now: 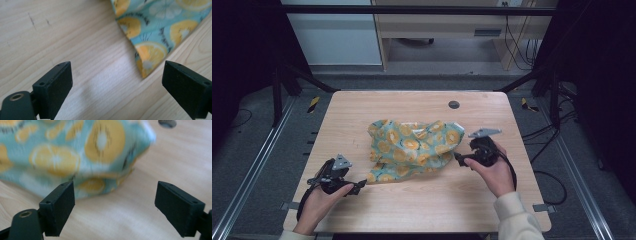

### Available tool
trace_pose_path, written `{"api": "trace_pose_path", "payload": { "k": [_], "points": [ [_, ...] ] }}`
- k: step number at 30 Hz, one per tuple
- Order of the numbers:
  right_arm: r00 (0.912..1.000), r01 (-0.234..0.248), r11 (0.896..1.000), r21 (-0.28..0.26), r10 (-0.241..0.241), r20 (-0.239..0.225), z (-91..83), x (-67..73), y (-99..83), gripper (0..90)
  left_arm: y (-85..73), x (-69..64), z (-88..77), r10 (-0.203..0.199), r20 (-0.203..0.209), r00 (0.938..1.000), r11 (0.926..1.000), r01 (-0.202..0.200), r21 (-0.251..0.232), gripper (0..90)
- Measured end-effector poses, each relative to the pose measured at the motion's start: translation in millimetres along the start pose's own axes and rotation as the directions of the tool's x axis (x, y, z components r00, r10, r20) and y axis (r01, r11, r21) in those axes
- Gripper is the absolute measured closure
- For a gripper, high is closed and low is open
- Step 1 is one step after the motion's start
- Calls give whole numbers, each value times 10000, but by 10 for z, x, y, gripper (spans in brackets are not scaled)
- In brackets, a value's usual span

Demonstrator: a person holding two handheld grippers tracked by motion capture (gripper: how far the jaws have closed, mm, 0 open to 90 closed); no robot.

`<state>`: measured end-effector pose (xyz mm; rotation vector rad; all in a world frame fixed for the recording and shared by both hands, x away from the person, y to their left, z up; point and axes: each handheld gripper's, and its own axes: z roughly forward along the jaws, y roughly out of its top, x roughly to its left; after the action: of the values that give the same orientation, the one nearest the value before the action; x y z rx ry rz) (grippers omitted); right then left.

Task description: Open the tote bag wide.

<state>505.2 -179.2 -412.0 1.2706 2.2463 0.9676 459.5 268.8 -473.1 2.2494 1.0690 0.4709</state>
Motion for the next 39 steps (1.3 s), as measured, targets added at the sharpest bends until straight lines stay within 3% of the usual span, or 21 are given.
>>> {"api": "trace_pose_path", "payload": {
  "k": [3,6,12,16,19,22,24,26,28,33,37,39],
  "points": [
    [9989,404,9988,284,-410,220,-34,-7,353,172,-3,10,-6,-55,-26,10000,9998,56,172,94],
    [9965,813,9954,513,-821,139,-18,16,627,176,3,10,-13,-187,3,9998,9991,186,369,104],
    [9906,1359,9854,1024,-1338,-271,202,58,931,187,7,0,-2,-184,130,9997,9976,175,668,127],
    [9892,1417,9789,1475,-1345,-582,405,99,1051,217,15,-13,-3,-153,113,9998,9977,146,666,127],
    [9870,1508,9705,1879,-1371,-838,512,143,1105,376,14,-11,-2,-112,99,9999,9974,105,712,127],
    [9802,1874,9613,2020,-1697,-1019,536,208,1124,676,20,-19,2,-72,125,9999,9972,62,749,127],
    [9793,1900,9633,1898,-1722,-1062,512,232,1135,796,25,-26,3,15,131,9999,9969,-26,781,127],
    [9797,1773,9718,1552,-1593,-1220,463,262,1153,880,29,-38,2,28,139,9999,9966,-40,821,129],
    [9795,1614,9806,1108,-1455,-1391,384,286,1184,900,31,-44,-2,26,144,9999,9967,-38,805,130],
    [9763,1552,9878,110,-1517,-1546,135,375,1221,900,42,-38,-36,42,53,10000,9975,-46,701,134],
    [9609,1793,9788,-991,-1958,-1956,-160,529,1169,900,73,-22,-102,48,51,10000,9989,-50,470,136],
    [9494,2081,9693,-1309,-2323,-2115,-298,625,1106,900,107,-2,-139,29,47,10000,9993,-30,378,136]
  ]
}}
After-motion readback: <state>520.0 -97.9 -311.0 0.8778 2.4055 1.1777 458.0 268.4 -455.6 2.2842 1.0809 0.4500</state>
